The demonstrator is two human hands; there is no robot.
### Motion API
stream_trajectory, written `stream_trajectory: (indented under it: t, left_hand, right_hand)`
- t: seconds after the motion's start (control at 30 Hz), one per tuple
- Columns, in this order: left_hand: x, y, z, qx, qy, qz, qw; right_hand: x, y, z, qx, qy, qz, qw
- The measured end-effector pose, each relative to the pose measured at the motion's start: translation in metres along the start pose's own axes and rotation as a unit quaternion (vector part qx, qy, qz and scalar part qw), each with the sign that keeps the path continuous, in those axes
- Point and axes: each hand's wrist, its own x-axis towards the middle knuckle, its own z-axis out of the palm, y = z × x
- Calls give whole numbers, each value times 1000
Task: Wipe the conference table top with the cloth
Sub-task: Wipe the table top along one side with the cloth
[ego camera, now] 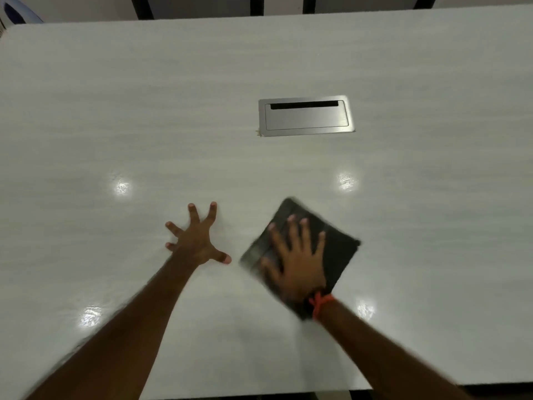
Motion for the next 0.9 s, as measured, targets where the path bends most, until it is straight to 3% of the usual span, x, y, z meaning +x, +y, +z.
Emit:
stream_trajectory:
  t: [0.07,0.1,0.13,0.2,0.27,0.37,0.43,0.53,0.6,0.67,0.73,0.8,0.9]
  left_hand:
    - [-2,0,0,2,4,3,1000]
    - [-2,-1,0,0,5,5,1000]
    - [-3,-1,1,-3,5,7,1000]
    - [-5,-3,3,0,7,10,1000]
    - [-9,-7,8,11,16,17,1000]
    - [-21,-10,22,20,17,42,999]
    - [-32,-8,37,33,10,61,998]
    - [-49,-4,58,37,-1,78,996]
    - [-63,-5,72,46,-4,84,995]
    - [-77,-8,86,51,-4,83,995]
    - [-94,-10,102,56,-7,80,995]
    - [-110,-9,116,63,-12,76,995]
    - [-130,-5,133,77,-14,75,994]
  right_hand:
    - [-39,10,3,-13,-27,-117,993]
    - [-49,30,0,-19,-21,-125,992]
    - [-54,54,-3,-28,-8,-89,996]
    - [-56,111,-14,-40,-2,69,997]
    - [-56,154,-29,-7,15,239,971]
    - [-54,134,-28,37,41,347,936]
    - [-63,81,-14,29,39,315,948]
    - [-100,12,14,1,-21,91,996]
    - [-120,17,15,0,-48,-57,997]
    - [-127,56,7,-8,-43,-86,995]
    - [-126,105,-2,-16,-34,15,999]
    - [-123,146,-13,-4,-20,170,985]
    - [-124,143,-17,38,6,318,947]
